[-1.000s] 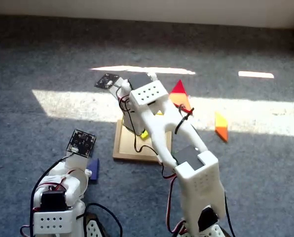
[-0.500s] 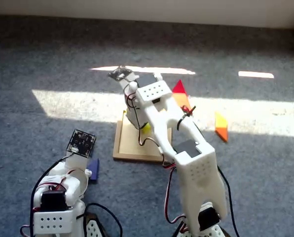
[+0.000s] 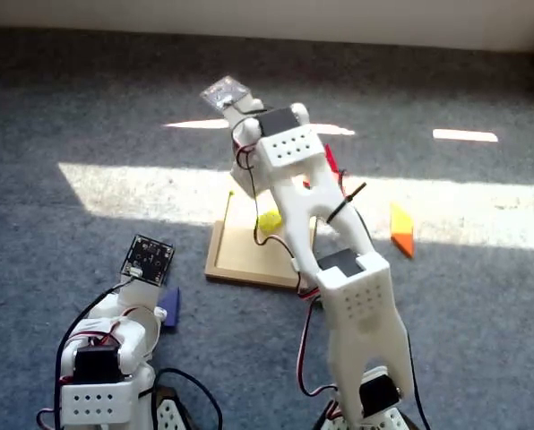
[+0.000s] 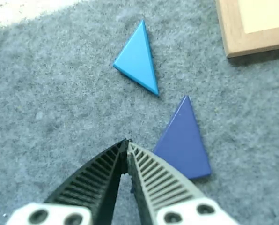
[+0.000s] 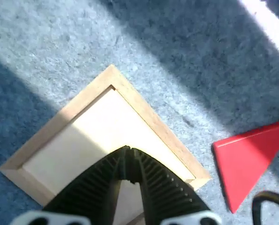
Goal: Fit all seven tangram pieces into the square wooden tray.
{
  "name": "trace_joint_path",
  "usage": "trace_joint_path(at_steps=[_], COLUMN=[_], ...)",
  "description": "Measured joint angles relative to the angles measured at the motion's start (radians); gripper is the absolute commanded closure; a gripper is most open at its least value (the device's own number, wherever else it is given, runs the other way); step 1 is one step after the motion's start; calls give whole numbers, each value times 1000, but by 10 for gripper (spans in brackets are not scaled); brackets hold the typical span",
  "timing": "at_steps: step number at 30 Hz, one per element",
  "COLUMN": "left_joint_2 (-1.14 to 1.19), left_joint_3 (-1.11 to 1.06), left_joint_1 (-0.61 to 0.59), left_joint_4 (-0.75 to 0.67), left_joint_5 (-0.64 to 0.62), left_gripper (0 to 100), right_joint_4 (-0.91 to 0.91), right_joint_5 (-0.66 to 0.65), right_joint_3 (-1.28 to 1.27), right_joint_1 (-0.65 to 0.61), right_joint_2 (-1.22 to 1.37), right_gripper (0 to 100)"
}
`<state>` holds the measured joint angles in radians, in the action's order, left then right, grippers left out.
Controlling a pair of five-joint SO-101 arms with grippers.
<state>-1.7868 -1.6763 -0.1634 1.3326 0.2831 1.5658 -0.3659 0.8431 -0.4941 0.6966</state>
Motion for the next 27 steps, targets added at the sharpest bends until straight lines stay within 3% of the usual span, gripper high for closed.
trace_joint_path(at_steps=[6,15,27], left_joint_2=[0,0,0], left_joint_3=[0,0,0], left_joint_1=[0,0,0], left_joint_4=[0,0,0], left_joint_5=[0,0,0], left_gripper=[993,993,993], right_joint_4=[129,77,-147], right_joint_5=[3,83,190], right_joint_3=[238,117,-81], right_joint_1=[43,172,195], right_joint_2=[0,6,6], right_gripper=[974,619,529])
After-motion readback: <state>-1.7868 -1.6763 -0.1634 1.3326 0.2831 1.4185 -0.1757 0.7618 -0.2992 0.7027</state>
